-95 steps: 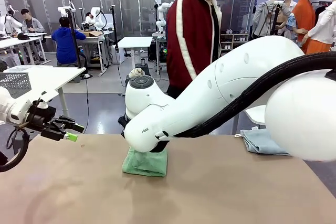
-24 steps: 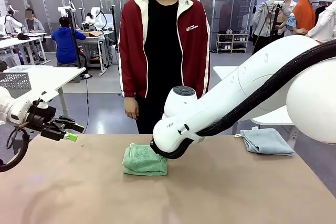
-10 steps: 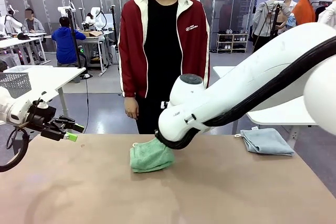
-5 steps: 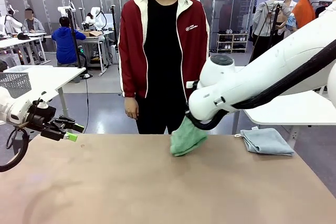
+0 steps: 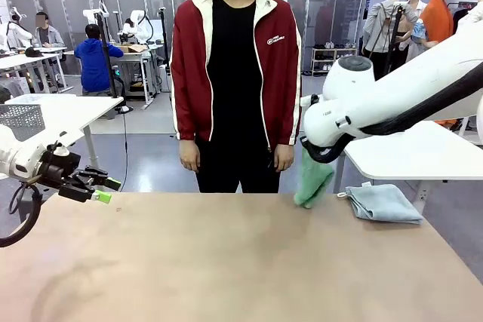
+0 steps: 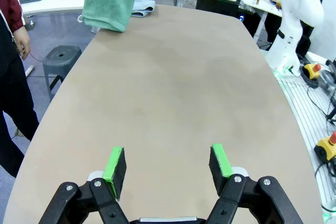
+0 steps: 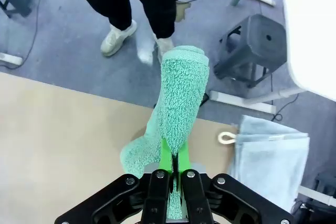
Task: Fold the towels and place them in the basket.
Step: Stack the folded Towel with hook on the right side of the table.
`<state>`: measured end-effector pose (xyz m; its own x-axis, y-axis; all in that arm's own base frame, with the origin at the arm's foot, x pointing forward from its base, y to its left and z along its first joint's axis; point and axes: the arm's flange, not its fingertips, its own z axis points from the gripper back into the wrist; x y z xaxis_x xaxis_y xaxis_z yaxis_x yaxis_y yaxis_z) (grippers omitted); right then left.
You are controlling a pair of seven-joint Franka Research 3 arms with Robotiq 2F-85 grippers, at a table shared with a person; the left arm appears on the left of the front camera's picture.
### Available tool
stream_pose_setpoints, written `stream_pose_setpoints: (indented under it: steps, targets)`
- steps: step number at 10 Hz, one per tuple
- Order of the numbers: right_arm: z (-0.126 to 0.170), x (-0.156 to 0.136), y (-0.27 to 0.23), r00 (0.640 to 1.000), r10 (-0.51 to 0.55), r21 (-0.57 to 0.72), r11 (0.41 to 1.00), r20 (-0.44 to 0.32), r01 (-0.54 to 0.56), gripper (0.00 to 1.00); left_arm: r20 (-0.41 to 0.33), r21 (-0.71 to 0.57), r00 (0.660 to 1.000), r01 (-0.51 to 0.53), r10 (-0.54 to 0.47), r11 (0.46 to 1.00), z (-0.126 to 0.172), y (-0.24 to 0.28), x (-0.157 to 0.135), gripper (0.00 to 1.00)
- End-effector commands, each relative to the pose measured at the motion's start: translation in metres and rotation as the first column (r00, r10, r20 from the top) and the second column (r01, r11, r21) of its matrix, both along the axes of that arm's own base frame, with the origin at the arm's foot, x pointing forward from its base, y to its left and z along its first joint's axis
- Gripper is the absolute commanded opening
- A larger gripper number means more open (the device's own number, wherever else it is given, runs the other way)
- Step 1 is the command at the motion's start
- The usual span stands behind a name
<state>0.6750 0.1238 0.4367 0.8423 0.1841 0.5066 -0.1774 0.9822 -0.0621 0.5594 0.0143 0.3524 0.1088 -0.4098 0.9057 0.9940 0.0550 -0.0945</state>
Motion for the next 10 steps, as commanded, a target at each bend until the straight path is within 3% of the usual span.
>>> stream_pose_setpoints:
  steps: [1,6,10]
  targets:
    - [0.015,0.007,-0.022,0.999,0.035,-0.035,0.999,-0.022,-0.036,0.05,0.001,-0.003,1.000,0.018,-0.018,1.000,0.001,0.001,0.002,0.81]
    - [0.009,0.005,-0.098,0.997,-0.030,-0.113,0.993,-0.070,0.022,0.05,0.001,-0.003,1.000,0.018,-0.018,1.000,0.001,0.001,0.002,0.81]
    - [0.008,-0.005,-0.129,0.995,-0.033,-0.116,0.993,-0.091,0.023,0.05,0.001,-0.003,1.000,0.018,-0.018,1.000,0.001,0.001,0.002,0.81]
